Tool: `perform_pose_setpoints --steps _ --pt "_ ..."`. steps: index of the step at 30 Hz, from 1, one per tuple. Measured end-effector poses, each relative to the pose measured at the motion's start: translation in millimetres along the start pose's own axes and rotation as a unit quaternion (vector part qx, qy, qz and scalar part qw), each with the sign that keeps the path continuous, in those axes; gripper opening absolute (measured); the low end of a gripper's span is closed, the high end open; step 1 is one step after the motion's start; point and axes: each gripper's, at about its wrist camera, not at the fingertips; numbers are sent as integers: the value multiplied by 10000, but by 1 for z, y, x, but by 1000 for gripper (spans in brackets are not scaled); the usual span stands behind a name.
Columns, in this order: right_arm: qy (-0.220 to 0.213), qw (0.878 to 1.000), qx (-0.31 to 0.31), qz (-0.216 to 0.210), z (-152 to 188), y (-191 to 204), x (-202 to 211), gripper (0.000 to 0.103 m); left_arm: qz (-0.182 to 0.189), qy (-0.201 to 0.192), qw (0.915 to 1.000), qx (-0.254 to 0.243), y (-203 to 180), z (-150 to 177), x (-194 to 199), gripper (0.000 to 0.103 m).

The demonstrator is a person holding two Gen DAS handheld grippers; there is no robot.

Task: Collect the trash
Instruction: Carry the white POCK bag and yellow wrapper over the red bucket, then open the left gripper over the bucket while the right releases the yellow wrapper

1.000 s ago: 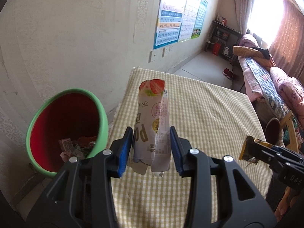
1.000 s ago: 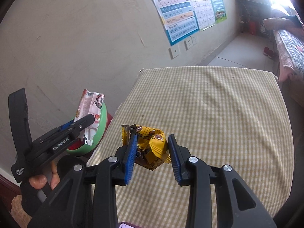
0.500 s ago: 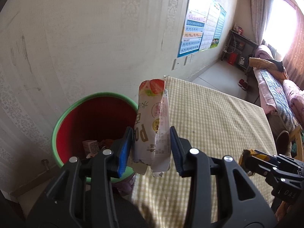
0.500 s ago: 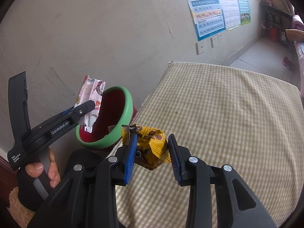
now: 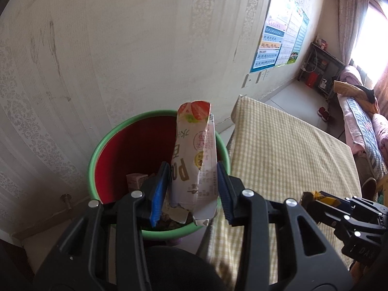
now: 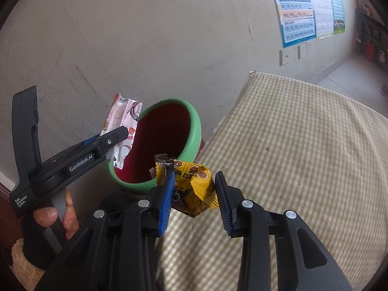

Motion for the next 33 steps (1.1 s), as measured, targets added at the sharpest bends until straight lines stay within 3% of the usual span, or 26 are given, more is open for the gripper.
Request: perform_pose_setpoints --steps 11,14,16,18,22,25,29,32,33 --pt "54 9988 470 -76 -50 26 -56 34 -270 142 9987 413 45 -22 -28 38" --pt "43 9979 632 -136 -64 34 -73 41 -396 101 9975 584 55 -26 -34 50" --pt "36 9974 701 -177 -72 36 -83 51 -467 59 9969 626 57 -26 -36 64" --pt "-29 9972 730 -122 -77 37 -86 55 -532 6 9965 640 57 -24 -35 70" --pt "-419 9972 613 112 -72 28 -61 69 -455 15 9971 602 53 -19 -30 72" --pt "-842 9941 494 478 -56 11 -25 69 -324 -89 9986 406 34 -14 -21 73" --pt "-1375 9850 247 1009 -25 -16 33 70 -29 -363 9992 163 -1 -10 -1 83" --pt "-1799 9718 251 1503 -6 -28 78 87 283 -633 9976 62 -32 -7 18 94" --pt "-1945 9666 282 1647 -1 -30 90 97 397 -811 9959 18 -45 -5 28 97"
Point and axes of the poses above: each gripper's, at about its wrist camera, not at the fingertips, and x roughly against the way its jaws point, y to its left, z to its underside, and after that the axes turned 13 degrees about x, right-handed
